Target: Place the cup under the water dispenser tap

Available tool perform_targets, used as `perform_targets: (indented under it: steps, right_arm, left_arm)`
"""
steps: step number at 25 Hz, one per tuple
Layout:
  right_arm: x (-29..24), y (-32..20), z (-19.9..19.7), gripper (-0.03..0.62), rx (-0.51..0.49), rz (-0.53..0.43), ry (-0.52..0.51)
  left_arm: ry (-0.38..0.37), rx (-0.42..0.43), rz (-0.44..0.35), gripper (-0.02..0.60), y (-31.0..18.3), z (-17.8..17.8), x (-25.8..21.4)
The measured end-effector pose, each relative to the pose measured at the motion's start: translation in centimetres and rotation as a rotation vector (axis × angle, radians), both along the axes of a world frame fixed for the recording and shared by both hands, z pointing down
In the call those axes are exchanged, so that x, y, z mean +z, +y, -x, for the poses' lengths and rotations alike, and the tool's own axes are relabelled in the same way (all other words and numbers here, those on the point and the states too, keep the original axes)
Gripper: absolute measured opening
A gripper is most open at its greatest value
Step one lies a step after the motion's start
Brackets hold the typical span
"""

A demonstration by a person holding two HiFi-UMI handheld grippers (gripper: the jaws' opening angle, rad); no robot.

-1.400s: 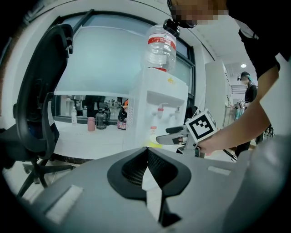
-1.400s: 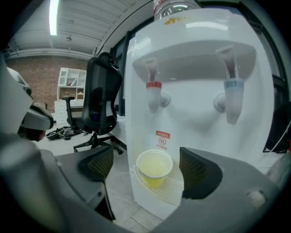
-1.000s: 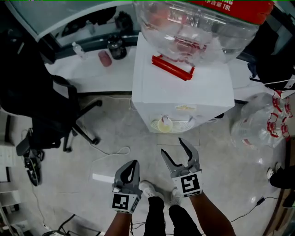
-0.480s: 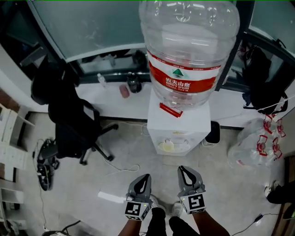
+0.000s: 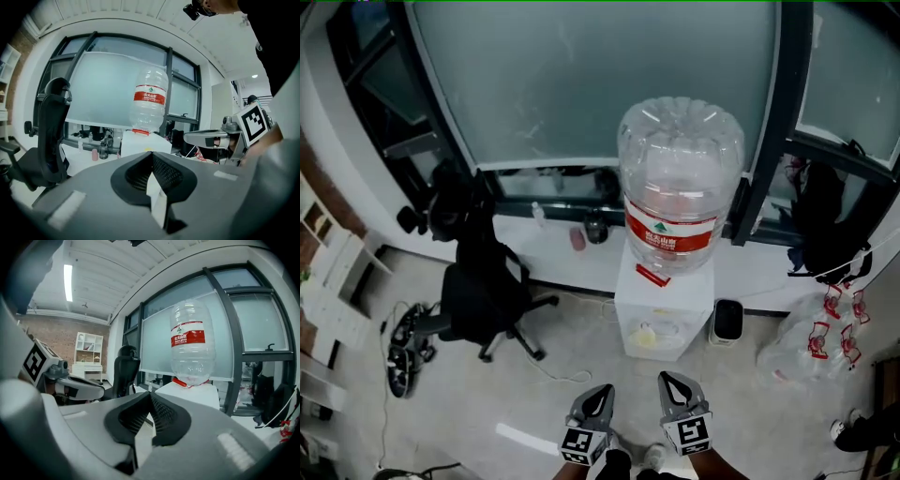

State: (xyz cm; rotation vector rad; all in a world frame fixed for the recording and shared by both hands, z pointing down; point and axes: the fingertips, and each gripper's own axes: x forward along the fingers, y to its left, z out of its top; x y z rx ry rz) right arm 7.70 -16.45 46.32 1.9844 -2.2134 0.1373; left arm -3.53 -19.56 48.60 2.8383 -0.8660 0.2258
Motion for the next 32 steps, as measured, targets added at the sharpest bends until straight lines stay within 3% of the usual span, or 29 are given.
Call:
perform_targets:
  steps: [14,32]
  right_arm:
    - [-6.1,0.7,-1.5,0.002,0.009,-0.071,0.111]
    - [-7.2,-0.1,0.4,0.002,-0.017,-0.088,0.166]
  left_arm:
    - [0.029,0.017,-0.101,0.015,-0.4,0.1,-6.1]
    - [0.028,0.028,-0.103,0.015,-0.6,1.2,-7.0]
